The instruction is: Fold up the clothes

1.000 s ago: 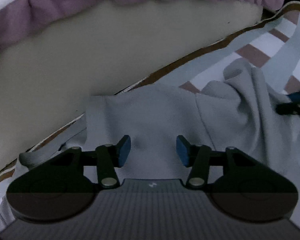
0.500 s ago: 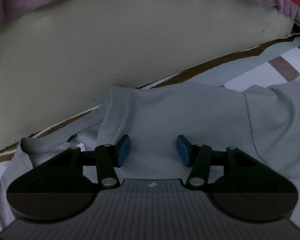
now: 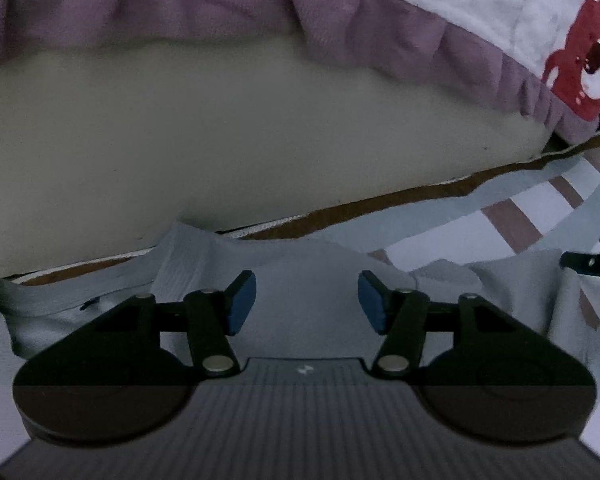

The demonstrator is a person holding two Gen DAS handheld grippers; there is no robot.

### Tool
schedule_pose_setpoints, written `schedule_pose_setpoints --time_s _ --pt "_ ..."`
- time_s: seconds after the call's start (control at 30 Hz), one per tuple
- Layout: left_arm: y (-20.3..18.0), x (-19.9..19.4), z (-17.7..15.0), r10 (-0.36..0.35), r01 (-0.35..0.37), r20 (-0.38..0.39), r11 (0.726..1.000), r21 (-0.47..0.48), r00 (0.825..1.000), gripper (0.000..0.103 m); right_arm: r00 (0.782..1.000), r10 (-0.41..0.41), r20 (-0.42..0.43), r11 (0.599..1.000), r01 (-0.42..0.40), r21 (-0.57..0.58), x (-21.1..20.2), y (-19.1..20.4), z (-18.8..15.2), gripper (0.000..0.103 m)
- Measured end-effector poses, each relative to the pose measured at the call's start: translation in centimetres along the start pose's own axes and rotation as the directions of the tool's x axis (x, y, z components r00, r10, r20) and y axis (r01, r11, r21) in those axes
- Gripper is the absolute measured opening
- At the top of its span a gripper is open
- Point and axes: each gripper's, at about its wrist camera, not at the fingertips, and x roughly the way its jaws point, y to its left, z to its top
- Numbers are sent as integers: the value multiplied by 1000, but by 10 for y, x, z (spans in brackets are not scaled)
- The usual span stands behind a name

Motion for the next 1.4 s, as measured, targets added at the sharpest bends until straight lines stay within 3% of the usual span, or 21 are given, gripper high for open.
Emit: schedule_pose_setpoints --time_s 0.03,0.1,0.13,0.17,0.23,0.37,0.5,0.63,0.8,0.87,0.9,0.93,1.0,1.03,1.1,1.2,1.27,1.4 --pt "-1 3 1 5 -5 0 1000 -2 1000 56 1000 6 2 998 -6 -67 3 7 -1 61" --pt "-3 8 2 10 -10 -2 1000 1 1000 56 999 29 -16 975 -32 -218 7 24 -8 48" --pt "-5 11 2 11 -11 -5 1000 10 1000 56 1000 12 -22 950 -18 -311 9 37 -10 15" --pt "-7 14 1 13 -13 -9 1000 20 1000 56 1000 -9 -14 920 2 -391 10 48 -12 6" --pt "-11 20 2 19 -19 -10 999 42 1000 56 995 -27 95 891 67 -450 -4 59 -10 6" --pt "-15 25 3 55 -54 -11 997 63 998 56 957 -43 287 924 147 -353 -47 55 -3 6" --pt "-18 34 0 119 -116 -35 989 88 992 56 960 -146 240 912 225 -344 -36 49 -4 5" --pt "-23 40 -4 166 -160 -38 978 133 985 59 949 -206 238 925 269 -270 -41 37 1 5" --pt "-25 40 0 168 -165 -65 985 58 984 62 932 -280 229 930 323 -176 -48 23 6 8" --pt "-29 28 -1 113 -111 -51 993 27 992 60 924 -309 223 929 344 -138 -51 17 9 12" --pt "-35 21 -2 91 -90 -35 995 40 995 60 926 -296 235 936 331 -124 -57 16 11 15" --pt "-46 15 -4 79 -78 -19 995 70 997 60 942 -235 238 956 269 -120 -67 17 13 16" --pt "-62 5 -10 30 -28 -23 994 102 999 60 986 -96 136 988 111 -105 -75 18 15 30" --pt "-68 3 -13 1 3 -43 995 102 999 60 996 -24 85 995 31 -91 -79 19 16 39" --pt "-77 2 -21 -52 60 -88 994 96 995 60 995 96 -15 993 -97 -65 -82 20 18 41" --pt "-89 0 -31 -119 133 -152 987 90 981 60 980 90 -179 988 -110 -107 -56 25 14 49" --pt "-96 1 -37 -120 139 -159 983 118 980 60 960 83 -266 985 -119 -122 -41 26 11 50" --pt "-100 1 -42 -124 143 -147 981 129 981 60 958 94 -273 993 -111 -47 -23 20 10 52"
